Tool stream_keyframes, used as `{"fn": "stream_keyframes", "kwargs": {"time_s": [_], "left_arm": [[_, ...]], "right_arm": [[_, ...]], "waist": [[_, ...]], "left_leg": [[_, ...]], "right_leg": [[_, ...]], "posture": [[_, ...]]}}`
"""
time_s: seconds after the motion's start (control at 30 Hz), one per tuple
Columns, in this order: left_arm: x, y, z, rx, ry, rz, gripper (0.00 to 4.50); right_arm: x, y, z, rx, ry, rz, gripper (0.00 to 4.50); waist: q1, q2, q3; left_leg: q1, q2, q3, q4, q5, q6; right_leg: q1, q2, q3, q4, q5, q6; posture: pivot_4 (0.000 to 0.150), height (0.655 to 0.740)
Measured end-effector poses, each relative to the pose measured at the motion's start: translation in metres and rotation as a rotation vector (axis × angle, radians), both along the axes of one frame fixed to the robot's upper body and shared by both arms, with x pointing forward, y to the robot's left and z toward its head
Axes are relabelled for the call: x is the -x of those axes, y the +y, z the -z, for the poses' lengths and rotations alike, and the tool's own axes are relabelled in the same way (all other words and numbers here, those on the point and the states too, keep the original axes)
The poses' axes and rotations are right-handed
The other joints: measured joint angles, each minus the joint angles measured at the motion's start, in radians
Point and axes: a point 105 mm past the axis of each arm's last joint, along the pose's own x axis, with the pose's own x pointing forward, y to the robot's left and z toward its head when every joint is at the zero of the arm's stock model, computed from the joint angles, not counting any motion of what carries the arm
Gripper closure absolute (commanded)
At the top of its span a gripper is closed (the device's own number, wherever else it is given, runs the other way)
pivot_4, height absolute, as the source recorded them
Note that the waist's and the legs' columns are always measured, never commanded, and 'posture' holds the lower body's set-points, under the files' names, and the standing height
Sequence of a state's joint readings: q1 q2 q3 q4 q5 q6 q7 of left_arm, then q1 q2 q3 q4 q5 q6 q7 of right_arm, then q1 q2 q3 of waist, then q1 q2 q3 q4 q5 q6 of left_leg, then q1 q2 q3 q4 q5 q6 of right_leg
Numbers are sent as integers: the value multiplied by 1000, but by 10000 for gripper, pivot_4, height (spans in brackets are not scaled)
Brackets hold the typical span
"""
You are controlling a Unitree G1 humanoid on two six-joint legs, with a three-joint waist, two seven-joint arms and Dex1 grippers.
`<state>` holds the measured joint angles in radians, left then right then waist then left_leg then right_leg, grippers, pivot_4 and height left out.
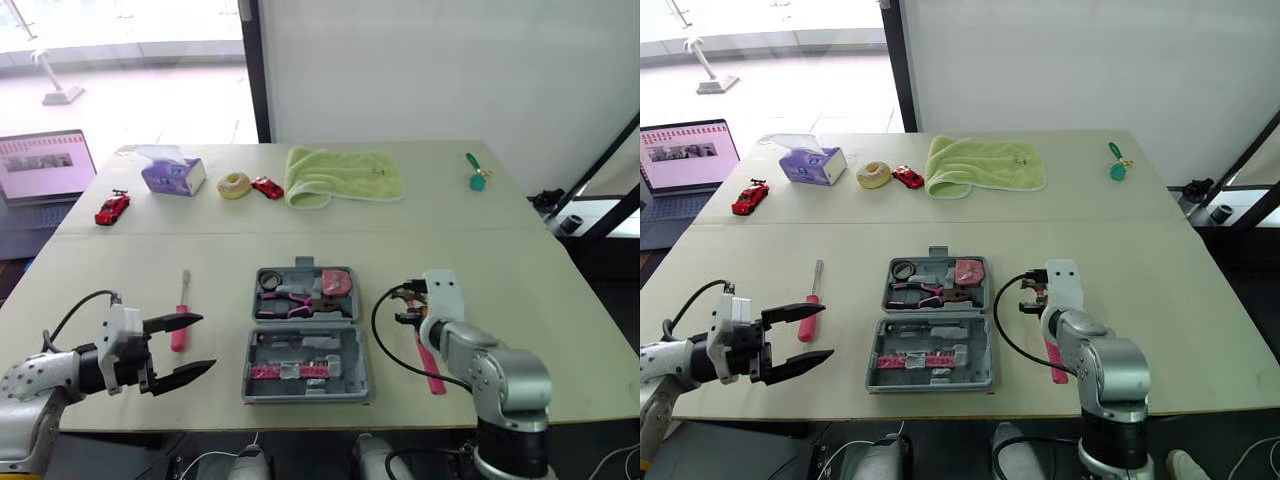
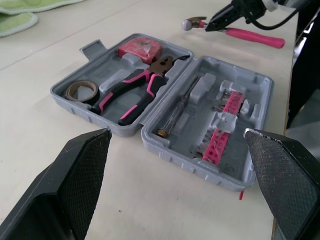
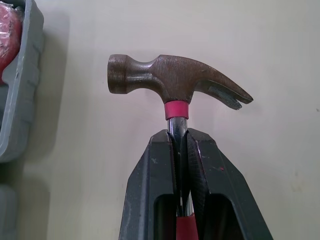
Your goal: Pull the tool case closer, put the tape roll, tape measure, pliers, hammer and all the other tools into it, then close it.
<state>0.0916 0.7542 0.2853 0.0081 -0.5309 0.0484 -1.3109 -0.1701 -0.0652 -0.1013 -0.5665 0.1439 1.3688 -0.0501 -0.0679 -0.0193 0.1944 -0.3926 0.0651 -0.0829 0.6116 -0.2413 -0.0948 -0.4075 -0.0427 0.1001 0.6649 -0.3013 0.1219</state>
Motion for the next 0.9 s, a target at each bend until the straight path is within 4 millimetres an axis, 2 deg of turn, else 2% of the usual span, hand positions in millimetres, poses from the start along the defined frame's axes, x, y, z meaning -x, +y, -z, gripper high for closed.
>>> {"fn": "stream_keyframes", "kwargs": {"time_s": [0.07, 0.43, 0.53, 0.7, 0.77, 0.83, 0.9], "left_arm": [[-2, 0, -1, 2, -6, 9, 0], [-3, 0, 1, -21, -11, 43, 0], [-4, 1, 1, -21, -10, 46, 0], [-3, 2, 2, -21, -9, 48, 0], [-2, 2, 3, -24, -10, 47, 0], [1, 3, 6, -24, 2, 44, 0], [3, 3, 8, -24, 9, 43, 0]], "right_arm": [[7, 5, 10, -7, 32, -1, 44052], [2, 14, 17, 5, -15, 1, 44052], [1, 15, 20, -15, -13, 18, 32957], [0, 18, 17, -63, -27, 28, 9131], [2, 9, 13, -68, -23, 59, 462], [7, -5, 4, -54, -34, 89, 462], [11, -15, -18, -30, -78, 76, 462]], "waist": [[-2, 0, 0], [-4, -3, -2], [-4, -7, -4], [-1, -7, -4], [4, -6, -4], [3, -6, -3], [2, -5, -3]], "left_leg": [[0, 0, 1, 0, 0, 0], [1, 0, 1, 0, 0, 0], [1, 0, 1, 0, 0, 0], [1, 0, 1, 0, 0, 0], [0, 0, 1, 0, 0, 0], [0, 0, 1, 0, 0, 0], [0, 0, 1, 0, 0, 0]], "right_leg": [[0, 0, 0, 0, 0, 0], [0, 0, 1, 0, 0, -1], [1, 0, 1, 0, -1, -3], [1, 0, 1, 0, -1, -3], [1, -1, 0, -1, -1, -3], [0, -1, 0, -1, -1, -2], [0, -1, 0, -1, -1, -2]], "posture": [[1500, 7400], [1500, 7400], [1500, 7400], [1500, 7400], [1500, 7400], [1500, 7400], [1500, 7400]]}}
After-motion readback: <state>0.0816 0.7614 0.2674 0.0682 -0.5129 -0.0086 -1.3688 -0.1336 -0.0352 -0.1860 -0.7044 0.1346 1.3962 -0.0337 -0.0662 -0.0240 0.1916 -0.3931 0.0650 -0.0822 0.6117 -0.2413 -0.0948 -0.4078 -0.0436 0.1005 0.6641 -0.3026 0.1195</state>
